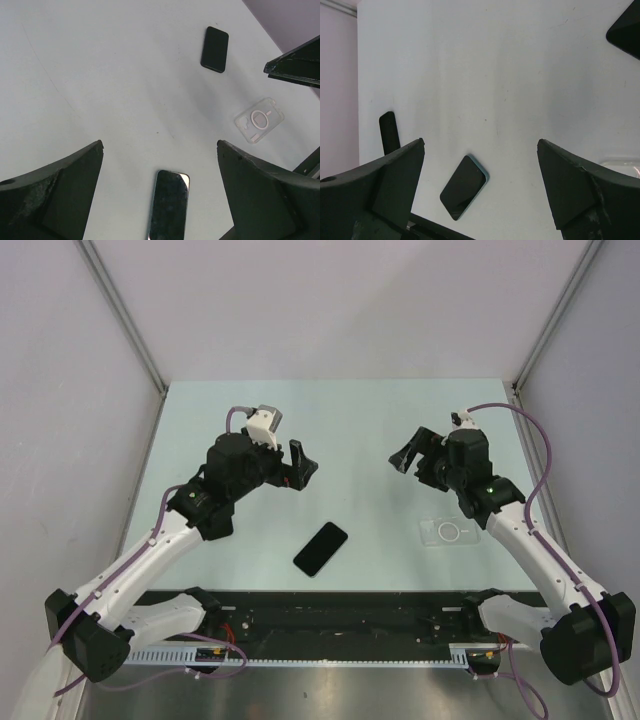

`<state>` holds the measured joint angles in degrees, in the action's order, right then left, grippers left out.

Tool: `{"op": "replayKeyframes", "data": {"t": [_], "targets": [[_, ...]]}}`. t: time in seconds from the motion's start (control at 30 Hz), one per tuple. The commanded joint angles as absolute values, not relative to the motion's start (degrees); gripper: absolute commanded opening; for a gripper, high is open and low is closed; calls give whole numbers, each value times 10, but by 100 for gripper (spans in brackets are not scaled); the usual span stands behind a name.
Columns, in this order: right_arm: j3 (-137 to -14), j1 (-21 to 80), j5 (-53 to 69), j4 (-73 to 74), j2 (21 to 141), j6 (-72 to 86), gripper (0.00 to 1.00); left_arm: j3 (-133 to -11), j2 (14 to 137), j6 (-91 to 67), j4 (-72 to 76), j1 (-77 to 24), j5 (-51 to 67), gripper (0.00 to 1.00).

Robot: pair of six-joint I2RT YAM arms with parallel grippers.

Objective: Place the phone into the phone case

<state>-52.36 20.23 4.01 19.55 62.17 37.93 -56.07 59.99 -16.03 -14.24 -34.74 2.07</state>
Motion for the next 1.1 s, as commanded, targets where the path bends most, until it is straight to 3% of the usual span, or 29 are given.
{"op": "replayKeyframes", "data": {"t": [0.0, 0.23, 0.47, 0.77, 1.07], "targets": [[-544, 199, 32, 193, 611, 385, 100, -581, 589, -162, -132, -346, 15, 100], [-544, 181, 0, 188, 630, 390, 100, -583, 588, -163, -136, -346, 11, 100], [-544, 124, -133, 171, 670, 363, 100, -584, 588, -170, -139, -346, 12, 100], [-583, 32, -176, 107, 860, 361, 88, -586, 589, -185, -142, -345, 33, 100], [-765, 50, -249, 172, 1046, 348, 92, -585, 581, -199, -138, -345, 54, 100]]}}
